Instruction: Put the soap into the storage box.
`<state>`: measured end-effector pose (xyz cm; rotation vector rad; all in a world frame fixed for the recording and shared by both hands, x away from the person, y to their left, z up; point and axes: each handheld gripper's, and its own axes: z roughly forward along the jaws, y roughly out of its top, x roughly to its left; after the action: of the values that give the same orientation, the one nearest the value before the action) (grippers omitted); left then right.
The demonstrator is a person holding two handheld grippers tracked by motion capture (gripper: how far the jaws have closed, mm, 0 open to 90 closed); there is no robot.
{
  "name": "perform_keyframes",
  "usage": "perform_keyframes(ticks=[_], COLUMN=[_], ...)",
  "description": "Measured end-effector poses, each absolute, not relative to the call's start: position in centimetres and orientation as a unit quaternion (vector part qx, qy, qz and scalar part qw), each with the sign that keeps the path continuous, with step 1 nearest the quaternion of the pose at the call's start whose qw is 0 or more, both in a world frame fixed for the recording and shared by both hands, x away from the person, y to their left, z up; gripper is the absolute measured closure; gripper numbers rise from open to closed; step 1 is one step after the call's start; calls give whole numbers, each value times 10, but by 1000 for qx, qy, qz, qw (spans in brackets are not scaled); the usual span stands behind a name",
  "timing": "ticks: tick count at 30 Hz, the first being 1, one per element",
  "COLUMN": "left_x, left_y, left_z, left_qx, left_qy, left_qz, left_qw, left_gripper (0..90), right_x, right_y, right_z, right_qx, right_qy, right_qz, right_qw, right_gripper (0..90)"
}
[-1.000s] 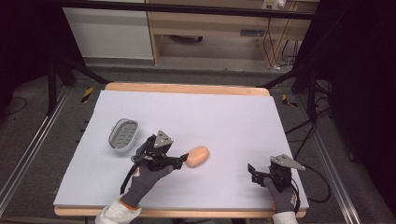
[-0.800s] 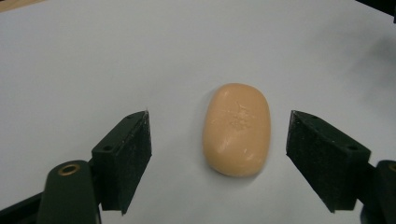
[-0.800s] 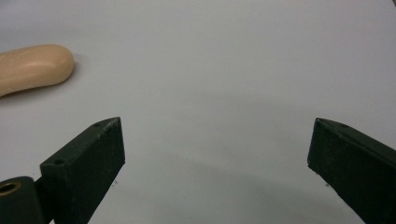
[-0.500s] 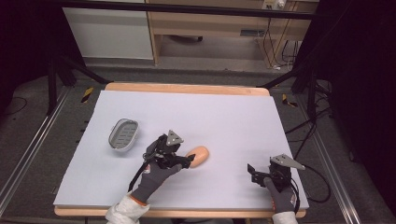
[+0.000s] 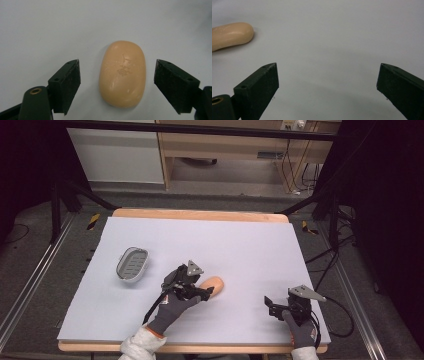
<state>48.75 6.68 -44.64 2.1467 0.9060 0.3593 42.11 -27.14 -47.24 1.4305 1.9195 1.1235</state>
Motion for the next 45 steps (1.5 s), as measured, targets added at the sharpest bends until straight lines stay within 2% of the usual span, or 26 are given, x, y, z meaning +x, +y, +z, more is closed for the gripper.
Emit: perform_keyframes(ticks=[19, 32, 45], left_x=[496, 499, 499], left_y=[47, 41, 41], left_z=[-468, -476, -476], left_qx=[858, 865, 869], left_qy=[352, 350, 340], left_qz=[132, 131, 137], left_qw=[349, 336, 333], left_gripper=[202, 283, 301], right_x=[422, 422, 422], right_y=[-271, -271, -271], right_z=[-473, -473, -473], right_qx=[524, 525, 525], right_qy=[706, 707, 707], right_qz=[412, 412, 412], right_qw=[239, 235, 235], right_gripper=[43, 43, 43])
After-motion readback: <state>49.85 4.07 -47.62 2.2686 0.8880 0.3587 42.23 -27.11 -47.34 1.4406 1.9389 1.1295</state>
